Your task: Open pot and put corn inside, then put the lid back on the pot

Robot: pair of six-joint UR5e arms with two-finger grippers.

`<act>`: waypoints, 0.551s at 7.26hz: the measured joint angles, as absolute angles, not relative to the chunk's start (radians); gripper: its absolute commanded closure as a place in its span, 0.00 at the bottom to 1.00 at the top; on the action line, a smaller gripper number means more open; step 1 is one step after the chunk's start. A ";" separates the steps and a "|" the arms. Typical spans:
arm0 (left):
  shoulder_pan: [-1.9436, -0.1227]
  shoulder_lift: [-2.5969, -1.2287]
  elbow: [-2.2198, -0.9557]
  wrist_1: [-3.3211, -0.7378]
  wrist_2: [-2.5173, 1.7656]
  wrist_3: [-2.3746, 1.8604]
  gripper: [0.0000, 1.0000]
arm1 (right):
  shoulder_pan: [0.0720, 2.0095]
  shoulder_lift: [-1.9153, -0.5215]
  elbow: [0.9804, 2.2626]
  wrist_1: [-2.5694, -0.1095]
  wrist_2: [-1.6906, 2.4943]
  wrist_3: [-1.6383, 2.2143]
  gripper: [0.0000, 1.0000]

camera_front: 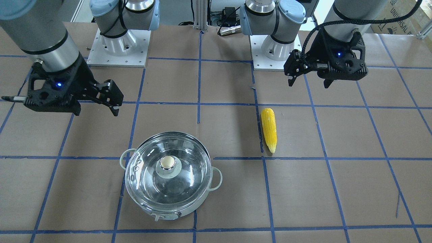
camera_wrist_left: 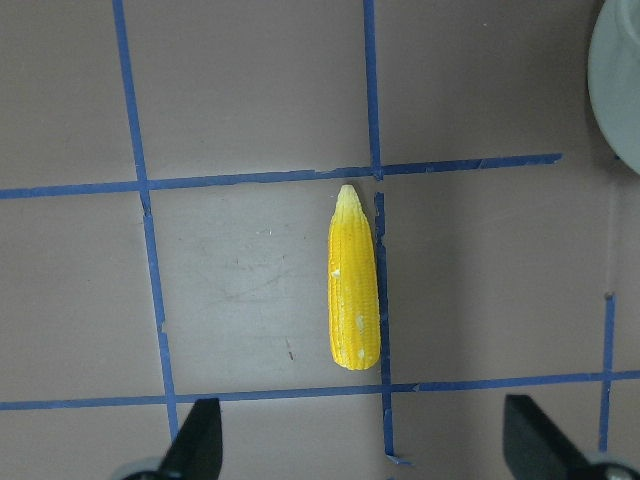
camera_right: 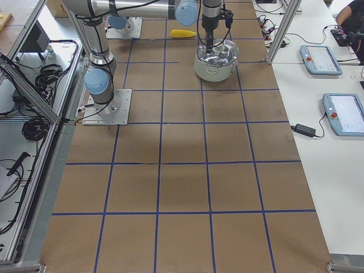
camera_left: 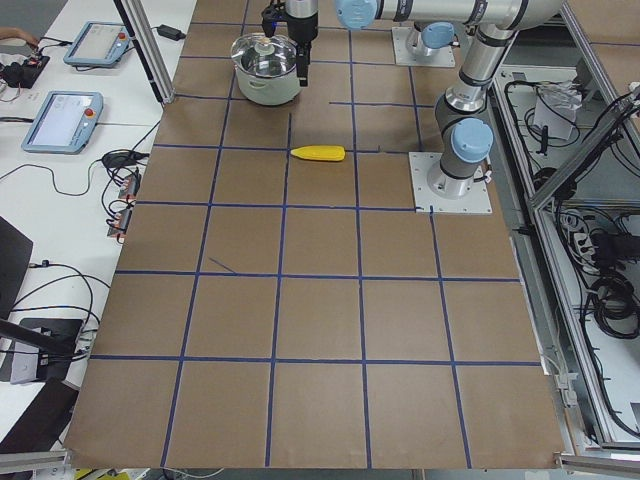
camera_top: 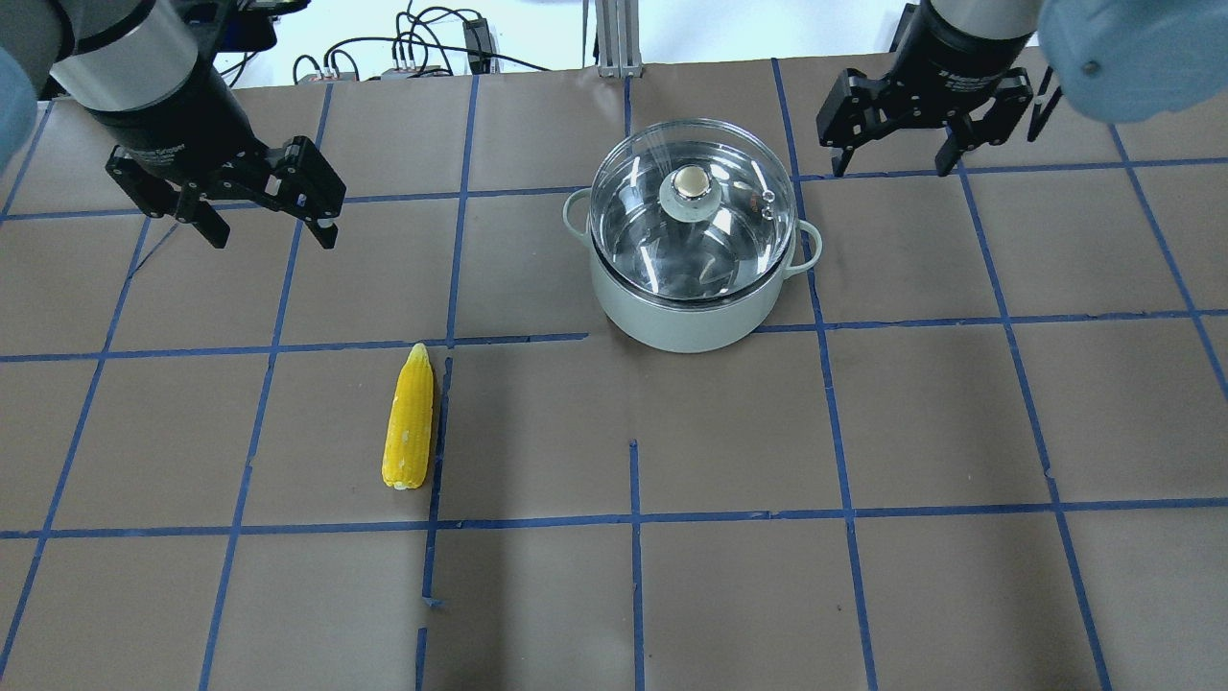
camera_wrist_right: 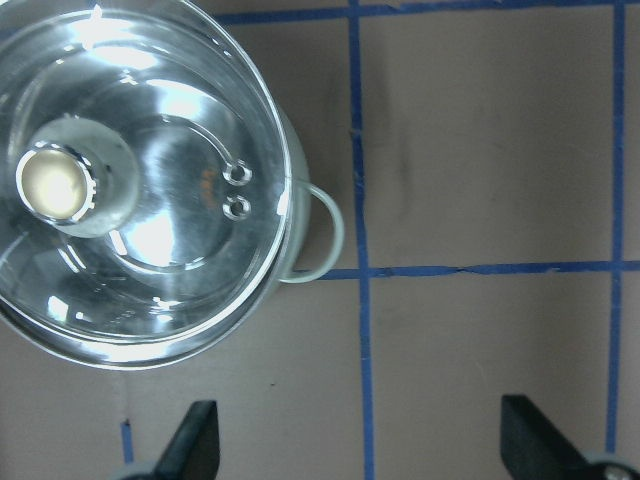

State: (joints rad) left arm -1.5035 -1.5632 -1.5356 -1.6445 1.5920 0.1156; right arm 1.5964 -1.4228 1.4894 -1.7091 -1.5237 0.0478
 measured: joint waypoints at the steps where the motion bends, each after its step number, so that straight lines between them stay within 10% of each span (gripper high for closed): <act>1: -1.502 -1.563 -1.536 -1.644 1.591 0.116 0.00 | 1.660 -1.377 1.475 -1.773 -1.527 0.098 0.00; 4: -1.500 -1.563 -1.536 -1.643 1.590 0.118 0.00 | 1.791 -1.205 1.331 -1.821 -1.618 0.232 0.00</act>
State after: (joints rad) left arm -1.5004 -1.5631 -1.5357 -1.6433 1.5897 0.1184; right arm 1.7913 -1.2051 1.3314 -1.8207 -1.6177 0.2323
